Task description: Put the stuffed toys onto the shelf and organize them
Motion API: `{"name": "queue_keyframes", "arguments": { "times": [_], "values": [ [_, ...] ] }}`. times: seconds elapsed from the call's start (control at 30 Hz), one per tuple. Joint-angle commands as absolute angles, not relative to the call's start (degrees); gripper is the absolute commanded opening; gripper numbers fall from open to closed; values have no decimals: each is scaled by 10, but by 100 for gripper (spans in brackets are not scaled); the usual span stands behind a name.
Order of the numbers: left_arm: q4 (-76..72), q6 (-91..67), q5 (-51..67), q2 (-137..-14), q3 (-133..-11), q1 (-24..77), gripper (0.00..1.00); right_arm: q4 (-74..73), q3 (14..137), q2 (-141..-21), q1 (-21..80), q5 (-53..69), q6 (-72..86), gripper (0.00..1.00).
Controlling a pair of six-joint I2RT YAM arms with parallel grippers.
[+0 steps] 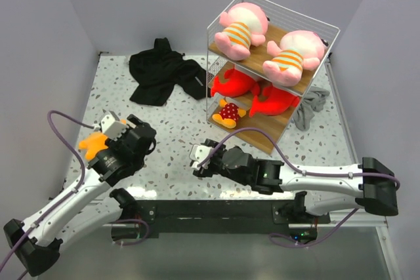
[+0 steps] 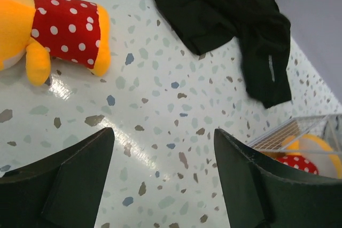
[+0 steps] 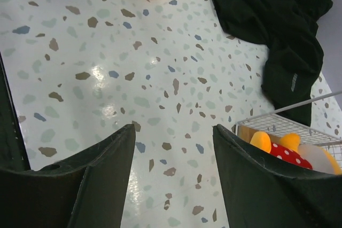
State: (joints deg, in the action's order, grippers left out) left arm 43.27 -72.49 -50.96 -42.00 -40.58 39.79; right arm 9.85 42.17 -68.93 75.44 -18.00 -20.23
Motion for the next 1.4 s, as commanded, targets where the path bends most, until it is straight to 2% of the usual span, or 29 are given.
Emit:
{"name": "queue_keyframes", "arguments": {
  "times": [0.0, 0.13, 0.23, 0.43, 0.63, 0.87, 0.9, 0.93, 1.0, 1.03, 1.1, 1.23, 1.37],
  "values": [
    [397, -839, -589, -412, -420, 360, 80, 103, 441, -661, 764, -174, -157, 63],
    [325, -803, -517, -445, -425, 267, 80, 101, 434, -643, 769, -174, -150, 63],
    [295, -772, -428, -498, -432, 133, 80, 94, 431, -627, 772, -179, -146, 63],
    [255, -769, -342, -577, -411, -37, 82, 93, 420, -594, 775, -175, -134, 62],
    [208, -769, -274, -652, -390, -103, 86, 94, 418, -597, 777, -176, -129, 62],
    [145, -744, -229, -742, -388, -127, 85, 91, 424, -606, 782, -175, -127, 62],
    [130, -740, -221, -753, -382, -130, 82, 91, 423, -606, 782, -177, -128, 62],
    [118, -736, -193, -758, -377, -136, 70, 91, 422, -607, 782, -178, -128, 62],
    [71, -720, -159, -761, -355, -139, 54, 92, 420, -609, 782, -178, -128, 62],
    [53, -715, -129, -760, -347, -139, 41, 92, 420, -610, 783, -180, -128, 62],
    [22, -714, -108, -758, -327, -139, 34, 91, 422, -611, 783, -179, -127, 62],
    [14, -695, -70, -757, -330, -139, 0, 82, 429, -609, 783, -185, -116, 62],
    [20, -677, -58, -744, -337, -139, 0, 83, 430, -608, 783, -187, -112, 62]
  ]
}}
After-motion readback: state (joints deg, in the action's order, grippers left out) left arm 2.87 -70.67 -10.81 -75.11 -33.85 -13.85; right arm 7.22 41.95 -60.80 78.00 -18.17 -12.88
